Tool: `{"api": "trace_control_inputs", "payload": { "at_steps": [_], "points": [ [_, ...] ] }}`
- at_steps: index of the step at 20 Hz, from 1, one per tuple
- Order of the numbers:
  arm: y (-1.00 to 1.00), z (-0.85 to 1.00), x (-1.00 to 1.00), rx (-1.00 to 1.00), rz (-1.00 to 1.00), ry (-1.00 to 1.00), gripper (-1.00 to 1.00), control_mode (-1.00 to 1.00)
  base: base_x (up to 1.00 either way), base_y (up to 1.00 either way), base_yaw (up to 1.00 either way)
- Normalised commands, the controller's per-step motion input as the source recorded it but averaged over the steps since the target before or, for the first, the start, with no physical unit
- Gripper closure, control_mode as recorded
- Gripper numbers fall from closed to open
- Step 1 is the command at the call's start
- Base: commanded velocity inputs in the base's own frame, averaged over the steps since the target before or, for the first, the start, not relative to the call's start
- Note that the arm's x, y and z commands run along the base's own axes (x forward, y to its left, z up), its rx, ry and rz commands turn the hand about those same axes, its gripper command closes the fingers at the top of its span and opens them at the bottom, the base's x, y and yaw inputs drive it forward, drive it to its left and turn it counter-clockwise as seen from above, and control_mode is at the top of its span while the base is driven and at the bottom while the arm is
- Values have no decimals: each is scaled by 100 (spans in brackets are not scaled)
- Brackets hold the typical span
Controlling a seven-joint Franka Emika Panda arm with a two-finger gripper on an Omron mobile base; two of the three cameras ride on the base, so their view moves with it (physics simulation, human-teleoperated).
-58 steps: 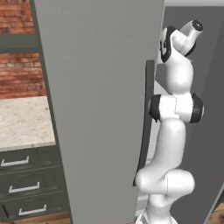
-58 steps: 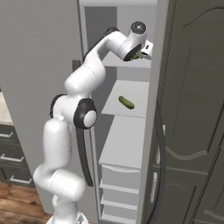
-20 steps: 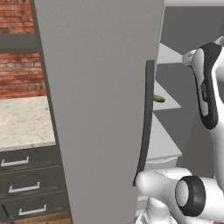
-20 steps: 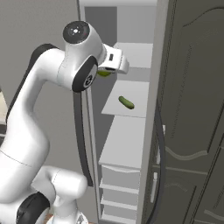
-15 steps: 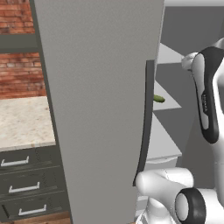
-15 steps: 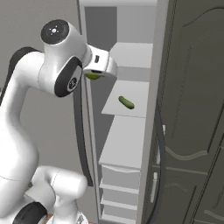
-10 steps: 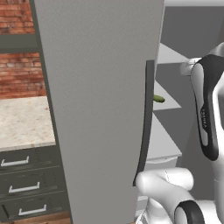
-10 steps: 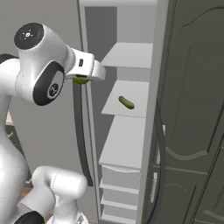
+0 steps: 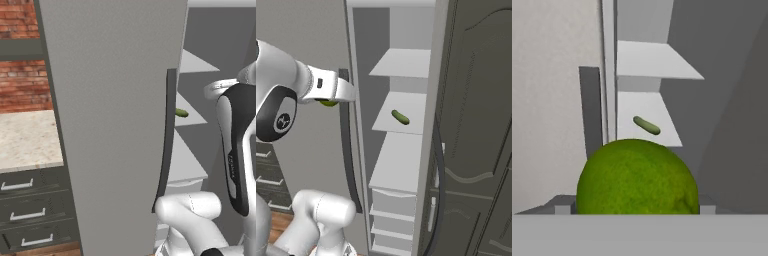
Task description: Take the lime and cucumber out of the freezer and place them in the tupperware container on the counter. Then put the tupperware containing the vegetables back in the freezer.
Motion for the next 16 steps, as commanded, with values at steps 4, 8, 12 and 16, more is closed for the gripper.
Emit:
{"api": "trace_control_inputs", "payload": {
  "at_steps": [4, 8, 12, 16],
  "points": [
    [29, -13, 0, -1, 9, 0, 100, -100, 0, 0, 0],
    [26, -7, -7, -2, 11, -1, 100, -100, 0, 0, 0],
    [16, -6, 0, -2, 4, 3, 100, -100, 0, 0, 0],
    [0, 0, 0, 0, 0, 0, 100, -100, 0, 0, 0]
  ]
}}
